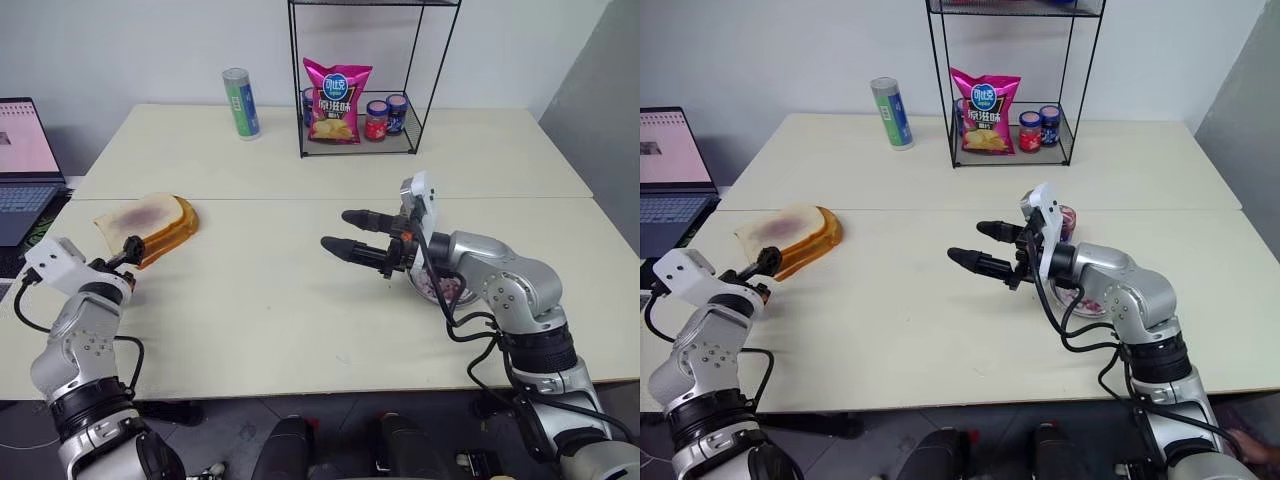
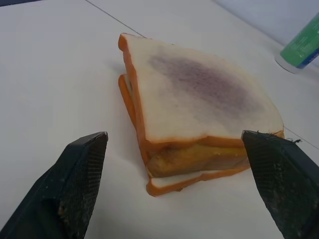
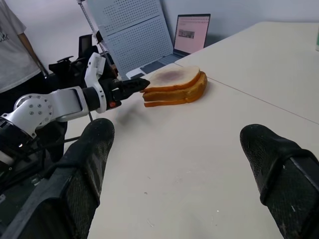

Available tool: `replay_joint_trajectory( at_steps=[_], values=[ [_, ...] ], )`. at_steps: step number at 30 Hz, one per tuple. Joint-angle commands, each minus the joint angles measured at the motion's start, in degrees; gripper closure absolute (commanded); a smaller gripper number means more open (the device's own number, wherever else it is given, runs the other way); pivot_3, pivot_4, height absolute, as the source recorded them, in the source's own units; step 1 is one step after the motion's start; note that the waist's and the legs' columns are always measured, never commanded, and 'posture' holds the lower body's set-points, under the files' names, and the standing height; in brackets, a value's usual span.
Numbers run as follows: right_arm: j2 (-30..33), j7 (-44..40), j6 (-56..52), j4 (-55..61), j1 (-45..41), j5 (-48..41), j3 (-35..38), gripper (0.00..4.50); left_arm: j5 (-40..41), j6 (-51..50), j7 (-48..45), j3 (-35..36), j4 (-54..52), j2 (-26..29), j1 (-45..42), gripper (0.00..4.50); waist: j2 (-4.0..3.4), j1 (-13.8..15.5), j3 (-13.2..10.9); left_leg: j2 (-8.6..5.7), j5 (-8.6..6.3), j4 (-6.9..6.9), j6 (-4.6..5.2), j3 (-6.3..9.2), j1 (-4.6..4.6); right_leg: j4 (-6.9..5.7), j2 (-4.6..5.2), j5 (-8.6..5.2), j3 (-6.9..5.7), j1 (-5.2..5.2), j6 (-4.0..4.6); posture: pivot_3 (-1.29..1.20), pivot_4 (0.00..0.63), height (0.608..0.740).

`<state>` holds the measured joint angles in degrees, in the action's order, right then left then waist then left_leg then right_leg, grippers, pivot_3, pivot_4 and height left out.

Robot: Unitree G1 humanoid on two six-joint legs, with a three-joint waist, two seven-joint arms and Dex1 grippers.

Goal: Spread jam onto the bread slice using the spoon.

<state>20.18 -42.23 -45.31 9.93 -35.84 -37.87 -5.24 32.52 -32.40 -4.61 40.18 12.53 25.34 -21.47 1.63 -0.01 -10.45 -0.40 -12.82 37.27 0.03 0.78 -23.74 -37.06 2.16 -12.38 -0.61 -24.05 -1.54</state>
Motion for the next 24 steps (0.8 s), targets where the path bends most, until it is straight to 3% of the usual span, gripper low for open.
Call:
replay_joint_trajectory(
  at_steps=[1, 5, 8, 24],
  values=[
    [-0.1, 0.6, 0.0, 2.3, -0.4, -1.3, 2.2, 0.09, 2.7, -0.8, -1.2, 1.1, 1.3, 1.8, -2.5, 0.0, 0.0, 0.0, 0.0, 0.0, 0.0, 0.0, 0.0, 0.01, 0.0, 0.0, 0.0, 0.0, -0.01, 0.0, 0.0, 0.0, 0.15, 0.74],
    [-0.6, 1.1, -0.2, 2.2, -0.6, -1.6, 2.8, 0.09, 2.5, 0.7, -1.6, 0.9, 2.6, 2.2, -3.2, 0.0, 0.0, 0.0, 0.0, 0.0, 0.0, 0.0, 0.0, -0.02, 0.0, 0.01, 0.0, 0.0, 0.01, 0.0, 0.0, 0.0, 0.15, 0.74],
    [-0.8, 1.7, -0.5, 2.5, -0.4, -1.9, 3.4, 0.0, 2.8, 1.2, -1.5, 1.1, 3.5, 2.4, -4.0, 0.49, 0.0, 0.0, 0.0, 0.0, 0.0, -0.02, 0.0, 0.0, 0.0, 0.01, 0.01, 0.0, 0.0, -0.01, 0.0, 0.0, 0.15, 0.74],
    [-0.9, 4.0, -0.5, 2.2, -0.3, -2.8, 5.4, 0.0, 3.6, 4.4, 0.3, 2.1, 6.5, 3.6, -6.0, 3.82, 0.0, 0.0, 0.0, 0.0, 0.0, -0.02, 0.0, 0.02, -0.02, 0.02, 0.04, 0.0, 0.01, -0.01, 0.0, 0.0, 0.15, 0.74]
  ],
)
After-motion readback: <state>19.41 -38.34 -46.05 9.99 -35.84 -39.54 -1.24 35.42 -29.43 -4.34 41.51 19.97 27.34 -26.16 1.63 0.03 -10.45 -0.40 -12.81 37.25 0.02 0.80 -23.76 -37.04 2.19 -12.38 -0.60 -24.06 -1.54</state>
